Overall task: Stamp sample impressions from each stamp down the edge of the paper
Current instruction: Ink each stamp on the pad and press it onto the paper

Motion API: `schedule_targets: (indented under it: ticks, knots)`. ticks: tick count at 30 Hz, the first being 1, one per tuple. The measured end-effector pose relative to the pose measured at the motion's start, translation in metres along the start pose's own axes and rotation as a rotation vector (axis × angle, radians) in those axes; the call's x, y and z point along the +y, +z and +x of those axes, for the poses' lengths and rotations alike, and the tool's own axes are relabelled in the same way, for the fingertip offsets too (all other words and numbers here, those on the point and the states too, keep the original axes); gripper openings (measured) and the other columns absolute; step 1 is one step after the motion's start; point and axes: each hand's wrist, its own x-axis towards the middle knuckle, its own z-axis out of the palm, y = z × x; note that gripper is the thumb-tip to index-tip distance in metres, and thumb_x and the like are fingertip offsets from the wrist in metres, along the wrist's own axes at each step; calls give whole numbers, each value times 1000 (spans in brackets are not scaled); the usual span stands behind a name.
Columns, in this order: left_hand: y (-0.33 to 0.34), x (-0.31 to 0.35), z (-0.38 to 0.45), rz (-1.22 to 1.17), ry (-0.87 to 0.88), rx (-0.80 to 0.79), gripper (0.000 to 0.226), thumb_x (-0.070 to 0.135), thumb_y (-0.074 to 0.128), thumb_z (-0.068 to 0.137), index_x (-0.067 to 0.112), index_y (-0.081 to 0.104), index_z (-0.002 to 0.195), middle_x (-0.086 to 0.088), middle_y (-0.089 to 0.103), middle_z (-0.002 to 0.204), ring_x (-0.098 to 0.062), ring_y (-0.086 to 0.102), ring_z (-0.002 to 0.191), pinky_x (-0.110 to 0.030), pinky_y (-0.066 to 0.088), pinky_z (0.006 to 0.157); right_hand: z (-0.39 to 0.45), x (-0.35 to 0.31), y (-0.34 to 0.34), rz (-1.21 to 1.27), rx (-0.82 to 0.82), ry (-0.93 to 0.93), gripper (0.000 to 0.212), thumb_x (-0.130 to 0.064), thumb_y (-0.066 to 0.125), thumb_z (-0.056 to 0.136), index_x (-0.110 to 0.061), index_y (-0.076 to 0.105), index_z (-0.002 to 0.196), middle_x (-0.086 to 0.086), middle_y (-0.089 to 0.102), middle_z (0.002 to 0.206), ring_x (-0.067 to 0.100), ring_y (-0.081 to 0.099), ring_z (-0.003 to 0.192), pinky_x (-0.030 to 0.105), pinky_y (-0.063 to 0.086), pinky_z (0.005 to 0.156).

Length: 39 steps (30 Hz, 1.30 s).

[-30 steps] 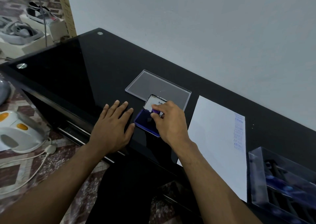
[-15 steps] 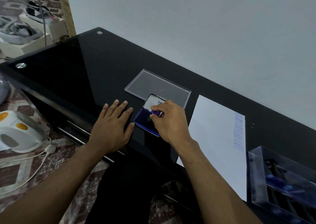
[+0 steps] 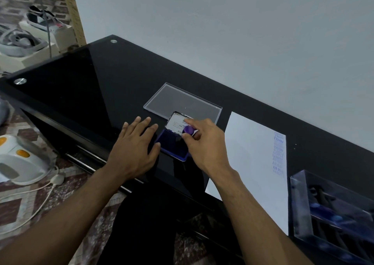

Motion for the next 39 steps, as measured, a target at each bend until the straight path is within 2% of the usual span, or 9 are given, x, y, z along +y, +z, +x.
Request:
schedule_targets:
  ticks: [3,5,11,14,17,24,27,34,39]
  knots:
    - [-1,23,8,-17,67,15,69,57,29,94,20,40,151,-7,31,162,-27,18,153,-51,13,125,-5,11,-20,-15,51,3,31,-22,71,90,-23,69,121,-2,63,118,12,62,101,14,51,83]
    - [1,44,15,-26,114,18,68,56,30,94,19,42,150,-8,33,161,-28,20,152,-51,15,125,-11,22,-36,-39,86,2,28,-21,72,88,-22,72,117,-2,65,112,12,62,96,9,46,80]
    - [17,112,28,-85,242,-21,66,55,34,94,21,41,150,-8,32,162,-27,22,152,-51,20,123,-34,65,-79,-50,172,111,26,-22,73,88,-23,73,114,-3,65,109,10,62,88,20,50,87]
    - [27,145,32,-92,285,-63,66,54,34,95,23,38,152,-5,26,165,-26,16,154,-49,13,125,-47,85,-102,-64,210,168,26,-22,73,88,-24,73,114,-5,64,108,9,62,89,21,51,88]
    - [41,174,34,-77,346,-75,64,53,35,96,23,40,151,-5,30,163,-27,18,154,-47,10,123,-59,104,-123,-83,247,218,26,-22,73,88,-24,73,115,-6,63,108,9,63,88,21,52,89]
    - [64,218,35,-120,434,-120,62,51,37,97,21,43,151,-5,30,163,-28,18,154,-47,10,123,-80,140,-155,-147,295,280,26,-21,72,89,-23,73,114,-6,61,107,5,59,85,11,47,80]
    - [71,230,38,-114,436,-154,64,53,33,96,23,40,153,-3,26,165,-26,15,155,-44,6,122,-82,152,-162,-170,298,315,27,-23,72,89,-22,72,116,-5,61,110,4,56,86,-1,34,72]
    - [85,246,52,-104,460,-213,67,55,27,96,23,37,154,-2,23,166,-26,12,155,-48,8,124,-80,171,-170,-247,321,301,27,-26,71,89,-23,72,116,-4,63,110,2,54,83,-4,33,64]
    - [98,245,54,-44,478,-234,68,57,24,96,25,36,155,-2,21,166,-26,12,155,-49,10,124,-80,177,-168,-251,306,300,27,-25,71,89,-22,72,116,-4,63,111,3,54,83,-2,33,64]
